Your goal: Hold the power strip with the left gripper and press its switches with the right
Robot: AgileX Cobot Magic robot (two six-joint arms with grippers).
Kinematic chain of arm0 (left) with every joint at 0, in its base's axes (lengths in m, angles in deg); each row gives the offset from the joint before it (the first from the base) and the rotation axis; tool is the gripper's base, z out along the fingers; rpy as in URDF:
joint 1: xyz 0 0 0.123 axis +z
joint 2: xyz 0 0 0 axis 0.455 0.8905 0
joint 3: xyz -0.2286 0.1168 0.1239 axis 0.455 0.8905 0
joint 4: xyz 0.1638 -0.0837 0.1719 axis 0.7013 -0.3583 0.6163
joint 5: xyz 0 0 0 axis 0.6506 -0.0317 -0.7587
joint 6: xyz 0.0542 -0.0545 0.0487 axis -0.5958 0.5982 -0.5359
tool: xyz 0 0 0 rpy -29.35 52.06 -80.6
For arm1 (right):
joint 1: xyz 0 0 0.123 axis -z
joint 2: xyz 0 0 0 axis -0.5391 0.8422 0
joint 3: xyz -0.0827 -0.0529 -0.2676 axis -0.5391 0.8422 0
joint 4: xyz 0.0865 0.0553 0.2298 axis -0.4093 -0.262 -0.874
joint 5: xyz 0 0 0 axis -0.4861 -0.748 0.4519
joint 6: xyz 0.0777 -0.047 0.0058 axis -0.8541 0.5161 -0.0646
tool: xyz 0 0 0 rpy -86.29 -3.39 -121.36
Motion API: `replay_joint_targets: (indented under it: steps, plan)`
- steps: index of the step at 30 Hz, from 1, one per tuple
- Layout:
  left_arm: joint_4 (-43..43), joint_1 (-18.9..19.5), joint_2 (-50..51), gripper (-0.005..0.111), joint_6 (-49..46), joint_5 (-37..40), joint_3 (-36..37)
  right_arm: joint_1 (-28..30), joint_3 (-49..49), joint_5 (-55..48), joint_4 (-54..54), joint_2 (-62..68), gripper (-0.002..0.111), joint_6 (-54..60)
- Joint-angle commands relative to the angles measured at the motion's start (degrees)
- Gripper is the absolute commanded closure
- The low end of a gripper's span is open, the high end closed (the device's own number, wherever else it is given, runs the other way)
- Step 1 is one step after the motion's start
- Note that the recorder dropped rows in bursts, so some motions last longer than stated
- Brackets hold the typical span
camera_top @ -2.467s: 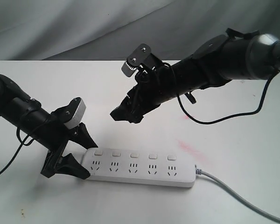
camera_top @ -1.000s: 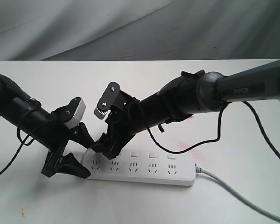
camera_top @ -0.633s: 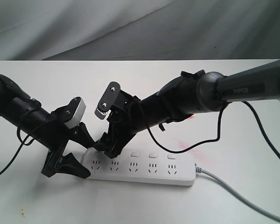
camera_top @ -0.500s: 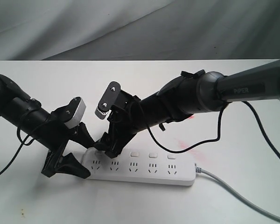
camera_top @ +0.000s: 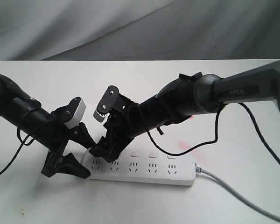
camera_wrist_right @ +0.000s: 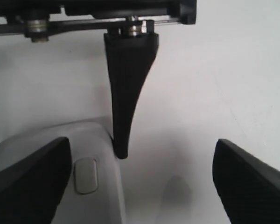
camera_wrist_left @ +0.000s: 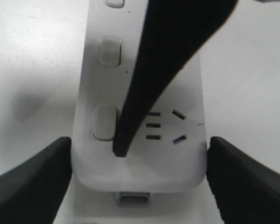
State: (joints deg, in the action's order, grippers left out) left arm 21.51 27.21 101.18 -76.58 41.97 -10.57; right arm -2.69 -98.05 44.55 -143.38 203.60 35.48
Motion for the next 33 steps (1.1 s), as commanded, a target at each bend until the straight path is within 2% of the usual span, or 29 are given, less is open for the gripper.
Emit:
replay_joint_targets:
  steps: [1,11,25,30,33]
  plan:
    - [-0.2,-0.1,0.2,0.059,-0.3,-0.3,-0.1,0.0,0.2,1.4,1.5,0.8,0.033,0.4]
    - [-0.4,-0.1,0.2,0.059,-0.3,-0.3,-0.1,0.0,0.2,0.8,0.6,-3.0,0.033,0.2]
    - [-0.4,-0.1,0.2,0.059,-0.3,-0.3,-0.1,0.0,0.2,3.5,1.6,-0.2,0.033,-0.1]
    - [-0.4,-0.1,0.2,0.059,-0.3,-0.3,-0.1,0.0,0.2,3.8,11.1,1.4,0.033,-7.0]
    - [-0.4,-0.1,0.2,0.059,-0.3,-0.3,-0.1,0.0,0.2,4.3,11.9,2.4,0.033,-7.8]
